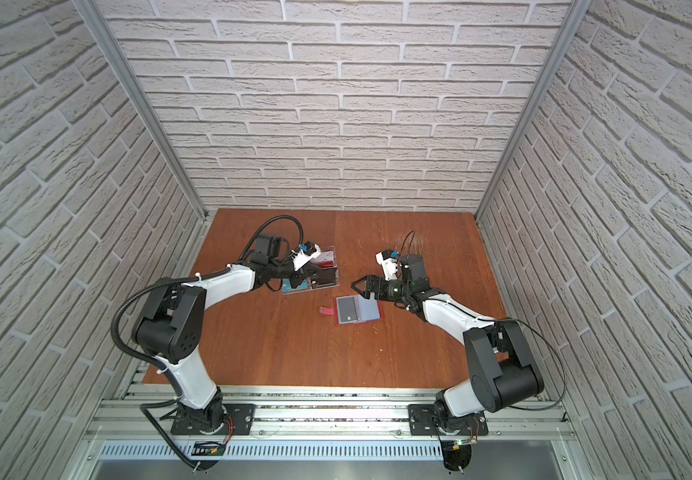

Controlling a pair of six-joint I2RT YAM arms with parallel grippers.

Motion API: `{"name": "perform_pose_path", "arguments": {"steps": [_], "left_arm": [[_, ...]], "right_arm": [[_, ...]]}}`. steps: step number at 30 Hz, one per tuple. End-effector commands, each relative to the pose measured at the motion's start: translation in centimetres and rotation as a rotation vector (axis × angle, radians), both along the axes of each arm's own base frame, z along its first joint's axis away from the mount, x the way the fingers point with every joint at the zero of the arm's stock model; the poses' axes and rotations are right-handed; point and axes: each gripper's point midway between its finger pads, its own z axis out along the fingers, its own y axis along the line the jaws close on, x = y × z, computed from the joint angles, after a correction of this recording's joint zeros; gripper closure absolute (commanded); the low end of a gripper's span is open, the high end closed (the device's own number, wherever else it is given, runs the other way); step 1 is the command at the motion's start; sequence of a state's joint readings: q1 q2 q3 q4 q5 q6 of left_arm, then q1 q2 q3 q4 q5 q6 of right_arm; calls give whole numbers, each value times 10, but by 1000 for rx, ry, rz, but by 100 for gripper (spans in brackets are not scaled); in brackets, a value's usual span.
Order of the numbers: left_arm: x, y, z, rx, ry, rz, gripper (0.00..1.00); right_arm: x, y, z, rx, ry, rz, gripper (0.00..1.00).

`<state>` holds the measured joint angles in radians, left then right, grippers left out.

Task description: Take the credit cards out of the card holder

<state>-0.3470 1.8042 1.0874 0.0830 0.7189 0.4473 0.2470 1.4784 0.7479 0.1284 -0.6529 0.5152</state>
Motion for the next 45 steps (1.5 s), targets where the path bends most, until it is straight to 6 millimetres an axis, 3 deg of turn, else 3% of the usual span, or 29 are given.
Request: {"name": "perform_pose_path", "arguments": {"steps": [1, 45], "left_arm": [[10, -3, 9, -23, -43, 0, 100], [10, -6, -20, 63, -14, -113, 100]], "right_arm": [[5, 7, 12, 11, -55, 30, 3], [5, 6, 5, 4, -41, 27, 3]]}}
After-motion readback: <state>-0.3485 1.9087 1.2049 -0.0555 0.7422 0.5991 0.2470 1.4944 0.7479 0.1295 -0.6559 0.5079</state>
